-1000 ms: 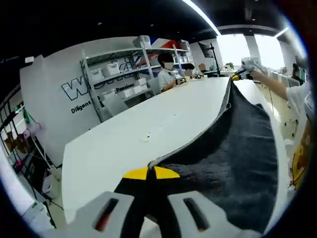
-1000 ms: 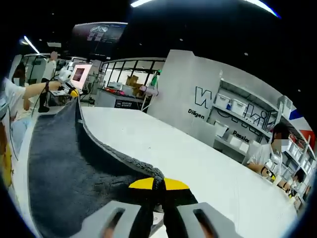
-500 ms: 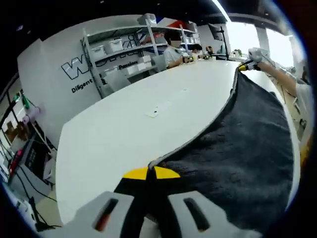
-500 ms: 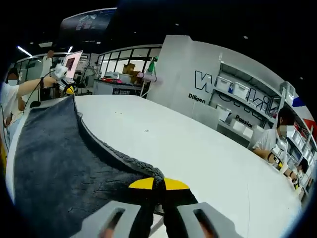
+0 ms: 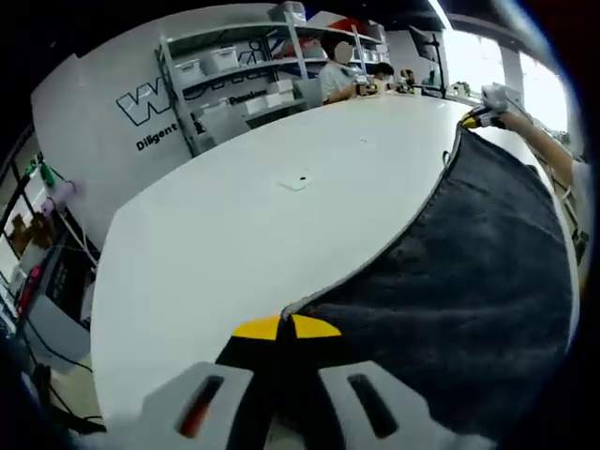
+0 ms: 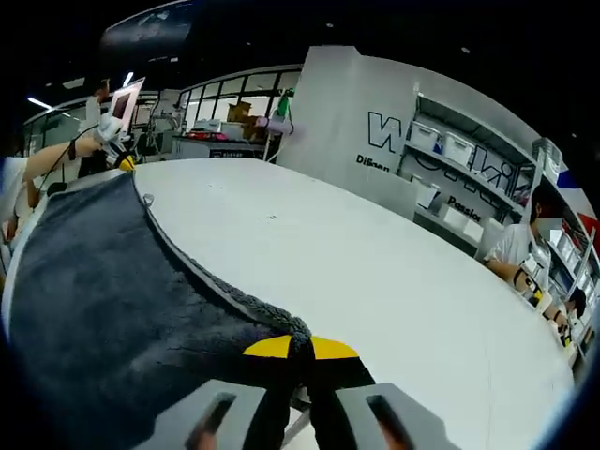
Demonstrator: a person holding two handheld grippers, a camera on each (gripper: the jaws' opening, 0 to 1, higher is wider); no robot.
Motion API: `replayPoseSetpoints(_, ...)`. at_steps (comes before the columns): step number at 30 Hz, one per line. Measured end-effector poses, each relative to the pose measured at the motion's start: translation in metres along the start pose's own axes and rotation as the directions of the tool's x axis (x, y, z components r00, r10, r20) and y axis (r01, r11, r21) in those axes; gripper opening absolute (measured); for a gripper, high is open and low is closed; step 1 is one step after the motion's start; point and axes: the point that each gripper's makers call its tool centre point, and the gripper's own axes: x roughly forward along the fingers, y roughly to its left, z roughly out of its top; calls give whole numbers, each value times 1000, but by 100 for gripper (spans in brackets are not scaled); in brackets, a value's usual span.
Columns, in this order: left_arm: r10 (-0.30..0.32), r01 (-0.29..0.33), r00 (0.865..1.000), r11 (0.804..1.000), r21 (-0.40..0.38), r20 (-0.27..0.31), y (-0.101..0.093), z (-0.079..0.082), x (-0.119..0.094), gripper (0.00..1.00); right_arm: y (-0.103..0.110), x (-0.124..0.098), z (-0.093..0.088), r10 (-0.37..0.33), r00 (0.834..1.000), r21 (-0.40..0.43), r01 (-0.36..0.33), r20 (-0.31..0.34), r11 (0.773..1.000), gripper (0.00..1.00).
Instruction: Fold the towel on the table until its edges align and the towel forms a compact rectangular stack.
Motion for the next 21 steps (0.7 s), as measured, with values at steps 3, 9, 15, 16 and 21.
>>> replayPoseSetpoints(3,-1,1,1000,1000,-8,5,-2,0,0,4,1,1,-2,-2,1000,0,2,-5,1000,6)
replayPoseSetpoints(9,12,-11,999,1000,-25,42,-2,9,-7,6,-5,-9,4,-29,999,6,29,22,1000,18)
replayPoseSetpoints(15,34,-28,991,998,-52,130,-9,30,-26,14,-10,-32,25,-71,992,26,69,100,997,25)
replayPoseSetpoints(16,30,-21,989,998,-59,147,-12,33,-30,15,-10,-35,28,-73,991,26,70,108,997,25)
replayPoseSetpoints(21,14,-6,980,999,-42,197,-27,46,-49,16,0,-57,39,-63,987,24,60,151,998,25)
